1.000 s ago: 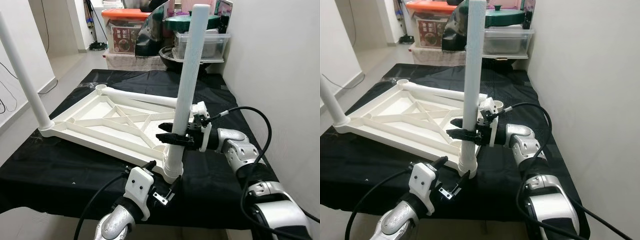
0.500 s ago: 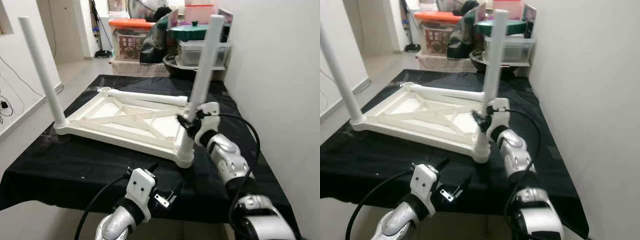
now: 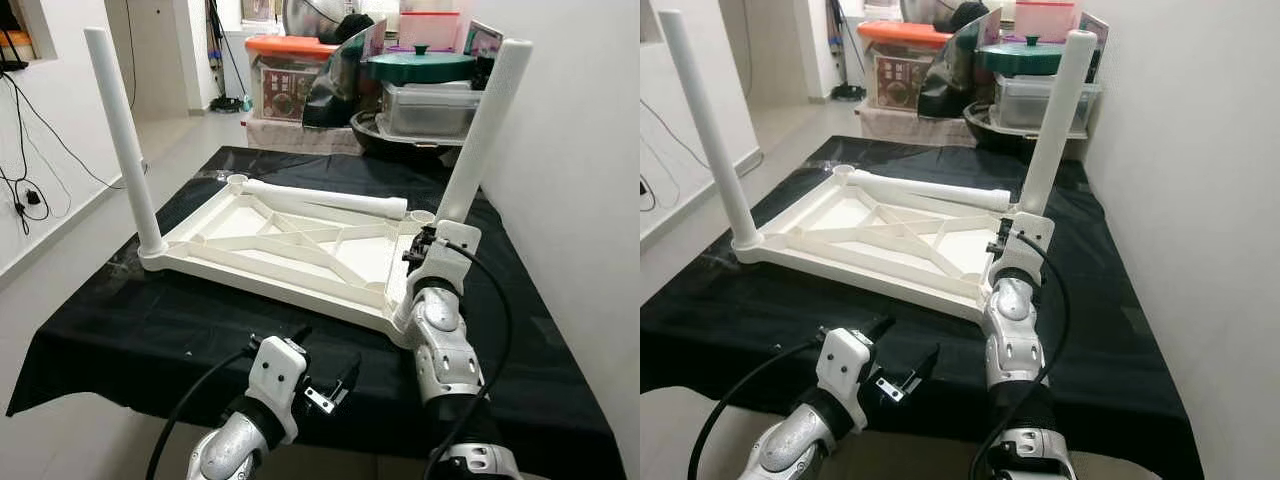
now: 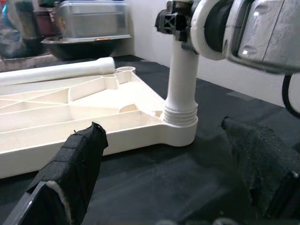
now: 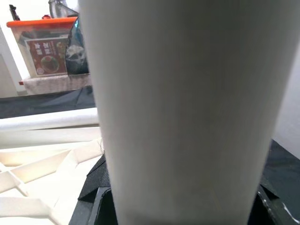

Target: Building children table

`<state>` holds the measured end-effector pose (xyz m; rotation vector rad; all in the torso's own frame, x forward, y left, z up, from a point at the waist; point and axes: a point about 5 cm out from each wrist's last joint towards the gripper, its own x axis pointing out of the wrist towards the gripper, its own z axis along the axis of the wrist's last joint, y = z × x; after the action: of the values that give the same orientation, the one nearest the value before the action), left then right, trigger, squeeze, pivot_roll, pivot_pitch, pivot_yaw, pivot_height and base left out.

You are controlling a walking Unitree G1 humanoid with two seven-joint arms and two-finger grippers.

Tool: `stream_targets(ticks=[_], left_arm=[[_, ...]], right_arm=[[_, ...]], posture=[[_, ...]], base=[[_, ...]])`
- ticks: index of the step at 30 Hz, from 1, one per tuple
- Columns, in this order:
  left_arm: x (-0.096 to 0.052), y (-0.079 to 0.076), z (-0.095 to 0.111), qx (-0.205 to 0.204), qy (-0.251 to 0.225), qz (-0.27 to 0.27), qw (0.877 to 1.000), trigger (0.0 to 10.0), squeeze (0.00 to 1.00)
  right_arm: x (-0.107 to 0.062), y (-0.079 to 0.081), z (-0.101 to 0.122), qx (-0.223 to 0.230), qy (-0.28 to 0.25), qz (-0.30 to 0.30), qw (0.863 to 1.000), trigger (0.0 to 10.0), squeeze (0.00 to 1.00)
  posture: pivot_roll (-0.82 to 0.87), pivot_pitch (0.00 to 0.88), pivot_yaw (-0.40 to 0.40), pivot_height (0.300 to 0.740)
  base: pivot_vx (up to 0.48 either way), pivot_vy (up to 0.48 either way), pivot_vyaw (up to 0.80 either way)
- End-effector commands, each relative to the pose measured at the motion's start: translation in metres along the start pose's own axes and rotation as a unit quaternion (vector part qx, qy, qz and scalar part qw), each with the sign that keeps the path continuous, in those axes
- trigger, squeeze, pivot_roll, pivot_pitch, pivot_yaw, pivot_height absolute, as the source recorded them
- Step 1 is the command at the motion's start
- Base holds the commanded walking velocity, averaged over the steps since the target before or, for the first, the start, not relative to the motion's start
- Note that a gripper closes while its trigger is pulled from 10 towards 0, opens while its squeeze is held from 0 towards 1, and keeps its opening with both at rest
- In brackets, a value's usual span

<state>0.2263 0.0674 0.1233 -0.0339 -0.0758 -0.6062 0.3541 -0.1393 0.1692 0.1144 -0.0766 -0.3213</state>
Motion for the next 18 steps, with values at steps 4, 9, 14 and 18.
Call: stream_targets(ticks=[4,9,14,18], left_arm=[[0.001,-0.001,-0.002,0.000,0.004,0.002,1.000,10.0,0.00],[0.001,0.000,-0.002,-0.003,0.004,0.004,1.000,10.0,0.00],[0.001,0.001,-0.003,-0.006,0.006,0.006,1.000,10.0,0.00],[0.001,0.000,-0.003,-0.005,0.007,0.004,1.000,10.0,0.00]], right_arm=[[0.000,0.001,-0.011,0.048,0.012,0.046,0.998,10.0,0.00],[0.001,0.008,-0.007,0.070,0.019,0.151,0.986,10.0,1.00],[0.014,0.005,0.006,0.091,0.034,0.263,0.960,10.0,0.00],[0.019,0.008,0.010,0.091,0.047,0.335,0.937,10.0,0.00]], posture=[[0.02,0.000,-0.034,0.740],[0.01,0.000,-0.029,0.740],[0.01,0.000,-0.032,0.740],[0.02,0.000,-0.034,0.740]], base=[[0.000,0.000,0.00],[0.000,0.000,0.00],[0.000,0.000,0.00],[0.000,0.000,0.00]])
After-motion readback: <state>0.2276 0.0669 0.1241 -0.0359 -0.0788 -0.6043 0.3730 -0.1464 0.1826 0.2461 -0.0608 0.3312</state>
